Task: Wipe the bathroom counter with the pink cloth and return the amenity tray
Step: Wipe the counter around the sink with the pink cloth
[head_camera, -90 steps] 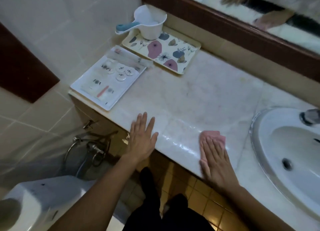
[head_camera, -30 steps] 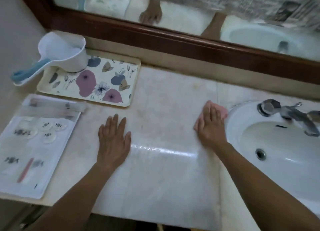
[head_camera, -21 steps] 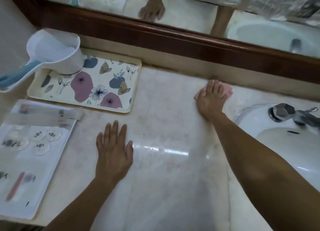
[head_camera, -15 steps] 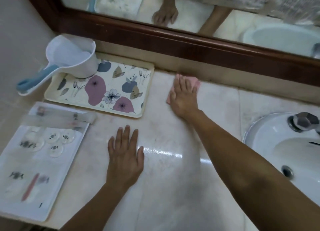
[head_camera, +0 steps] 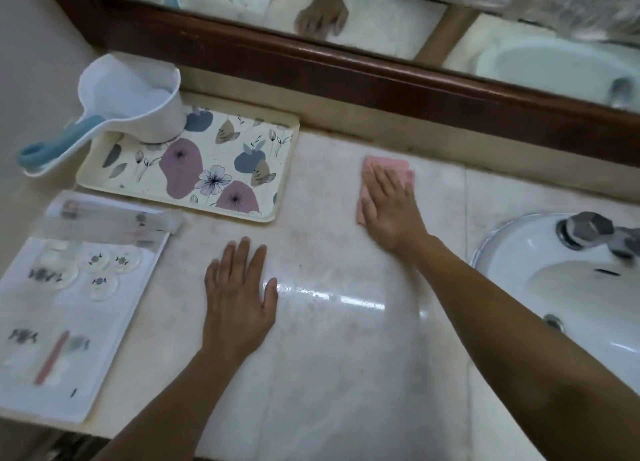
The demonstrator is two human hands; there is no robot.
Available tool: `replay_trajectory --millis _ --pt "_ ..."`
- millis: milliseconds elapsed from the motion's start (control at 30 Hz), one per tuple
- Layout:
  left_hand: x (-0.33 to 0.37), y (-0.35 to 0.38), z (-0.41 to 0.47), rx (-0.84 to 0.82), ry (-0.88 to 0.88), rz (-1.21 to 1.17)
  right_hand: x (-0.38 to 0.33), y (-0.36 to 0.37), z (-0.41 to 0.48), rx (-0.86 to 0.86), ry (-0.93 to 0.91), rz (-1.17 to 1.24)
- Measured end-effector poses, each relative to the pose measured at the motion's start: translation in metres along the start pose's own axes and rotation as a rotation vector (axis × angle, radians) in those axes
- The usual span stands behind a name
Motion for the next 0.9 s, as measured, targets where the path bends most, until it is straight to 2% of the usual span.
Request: replay_trajectory --millis 100,200,367,433,500,667,900 --pt "0.0 0.0 0.001 0.013 0.0 -0.007 0.087 -0.041 -0.014 0.118 0.333 -0.011" --pt "0.001 0.002 0.001 0.033 0.003 -0.009 0.137 -0.082 -0.018 0.152 0.601 -0.025" --pt "0.001 0.002 0.001 0.065 0.005 -0.018 0.14 -0.089 -0.01 0.283 0.818 -0.036" --pt "0.001 0.001 0.001 0.069 0.004 -0.021 0.133 -0.085 -0.009 0.288 0.944 0.021" --pt "0.001 0.002 0.002 0.068 0.003 -0.021 0.131 -0.079 -0.009 0.284 0.991 0.072" --pt "0.003 0.003 0.001 0.03 -0.005 0.017 0.102 -0.047 -0.026 0.256 0.893 0.048" --pt "0.003 0.003 0.001 -0.026 -0.014 0.022 -0.053 0.023 0.004 0.019 0.189 0.073"
Point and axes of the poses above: each hand's wrist, its own z-axis towards the middle knuckle, its own y-axis out of the palm, x = y × z, the point moved 3 cm from there along z, towards the middle knuckle, and after that the axes turned 13 degrees about z, right-handed, at the moved point
